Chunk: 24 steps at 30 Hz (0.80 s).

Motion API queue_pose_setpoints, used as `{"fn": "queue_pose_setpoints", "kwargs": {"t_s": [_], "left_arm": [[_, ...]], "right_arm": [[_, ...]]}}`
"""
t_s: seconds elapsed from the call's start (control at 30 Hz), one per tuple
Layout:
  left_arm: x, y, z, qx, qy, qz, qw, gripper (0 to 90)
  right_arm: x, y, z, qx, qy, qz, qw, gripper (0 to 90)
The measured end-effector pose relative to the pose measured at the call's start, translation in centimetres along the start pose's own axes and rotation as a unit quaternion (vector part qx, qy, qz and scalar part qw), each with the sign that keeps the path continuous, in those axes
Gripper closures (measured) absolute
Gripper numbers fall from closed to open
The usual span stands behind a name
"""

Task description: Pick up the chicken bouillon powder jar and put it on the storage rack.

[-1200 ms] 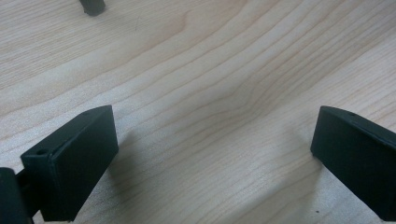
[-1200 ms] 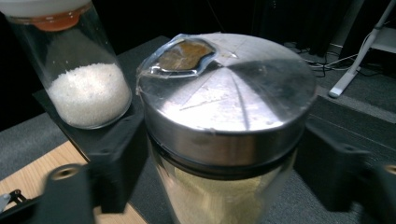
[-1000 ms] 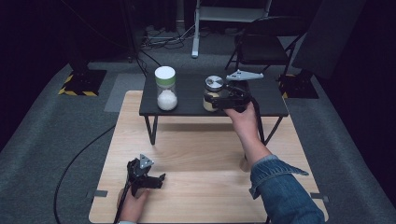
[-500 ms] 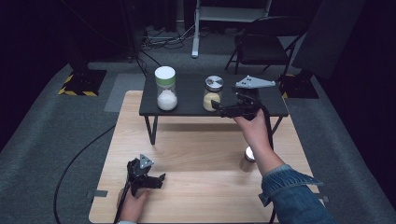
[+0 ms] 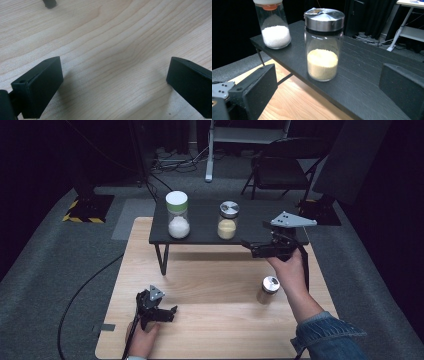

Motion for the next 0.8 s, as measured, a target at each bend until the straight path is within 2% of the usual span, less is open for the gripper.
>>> {"fn": "queue_pose_setpoints", "kwargs": {"t_s": [0.13,0.43,0.57,0.8], "left_arm": [[-0.1,0.0,0.0,0.009,-0.01,0.001,0.9999,0.3],[-0.1,-0.1,0.0,0.009,-0.01,0.0,0.9999,0.3],[-0.1,0.0,0.5,0.024,-0.023,0.002,0.9994,0.3],[0.0,0.0,0.6,0.026,-0.024,0.002,0.9994,0.3]], "right_arm": [[0.6,1.2,0.0,0.001,0.001,-0.001,1.0,1.6],[2.7,3.0,-0.1,-0.001,-0.001,0.002,1.0,1.6],[3.9,3.5,0.0,-0.008,0.001,0.003,1.0,1.6],[5.8,4.5,0.0,0.001,0.009,0.015,0.9998,1.6]]}}
Point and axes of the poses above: each handheld gripper's, and its own axes: y roughly backward along the jaws, x roughly out of its underside, z roughly to its left, the point moved 3 cm from there along -y, roughly forward along the jaws, and after that the axes turned 6 degrees about -z, right-handed, at the moved point
